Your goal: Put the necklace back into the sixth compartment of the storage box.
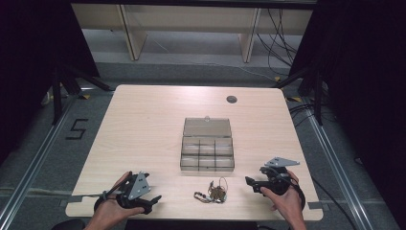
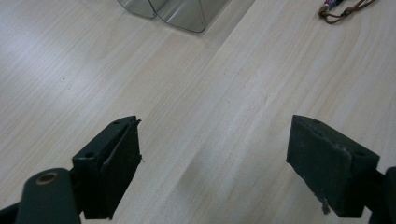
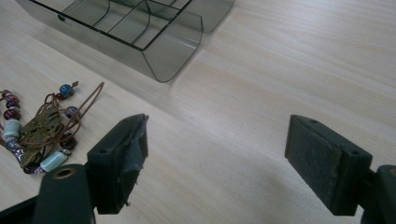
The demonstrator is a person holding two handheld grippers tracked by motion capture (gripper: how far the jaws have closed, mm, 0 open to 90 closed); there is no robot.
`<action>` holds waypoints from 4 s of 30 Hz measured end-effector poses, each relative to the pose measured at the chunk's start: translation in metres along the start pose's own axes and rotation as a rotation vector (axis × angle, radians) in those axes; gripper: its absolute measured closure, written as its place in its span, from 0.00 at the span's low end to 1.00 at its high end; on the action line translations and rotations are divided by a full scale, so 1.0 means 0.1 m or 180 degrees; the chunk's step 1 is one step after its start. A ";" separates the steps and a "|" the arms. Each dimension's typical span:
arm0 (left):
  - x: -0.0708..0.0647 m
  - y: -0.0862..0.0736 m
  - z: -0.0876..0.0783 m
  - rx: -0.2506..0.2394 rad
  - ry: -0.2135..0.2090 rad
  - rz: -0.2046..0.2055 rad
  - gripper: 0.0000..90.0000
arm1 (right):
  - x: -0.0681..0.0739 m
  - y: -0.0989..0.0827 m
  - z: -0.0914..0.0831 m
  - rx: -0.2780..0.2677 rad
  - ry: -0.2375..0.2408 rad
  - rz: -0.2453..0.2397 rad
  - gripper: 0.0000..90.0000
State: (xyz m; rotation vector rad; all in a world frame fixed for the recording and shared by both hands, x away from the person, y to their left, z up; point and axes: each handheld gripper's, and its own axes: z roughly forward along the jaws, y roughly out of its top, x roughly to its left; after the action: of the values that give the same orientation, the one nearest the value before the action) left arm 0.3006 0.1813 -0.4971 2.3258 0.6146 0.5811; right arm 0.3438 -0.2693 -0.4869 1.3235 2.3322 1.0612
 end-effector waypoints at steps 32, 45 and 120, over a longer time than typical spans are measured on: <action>0.00 0.00 -0.01 -0.0014 -0.0019 -0.0012 0.19 | 0.31 0.17 -0.05 0.0283 0.0244 -0.0191 0.20; 0.00 0.00 -0.01 -0.0001 -0.0005 0.0003 0.19 | 0.48 0.28 -0.01 0.0440 0.0346 -0.0348 0.21; 0.00 0.01 -0.01 -0.0005 0.0003 0.0028 0.19 | 1.09 0.37 0.56 0.1268 0.0622 -0.1233 0.56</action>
State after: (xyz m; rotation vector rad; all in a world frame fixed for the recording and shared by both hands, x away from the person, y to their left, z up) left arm 0.2997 0.1813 -0.4960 2.3279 0.6046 0.5867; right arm 0.3371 -0.1419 -0.4863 0.8423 2.9001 0.6523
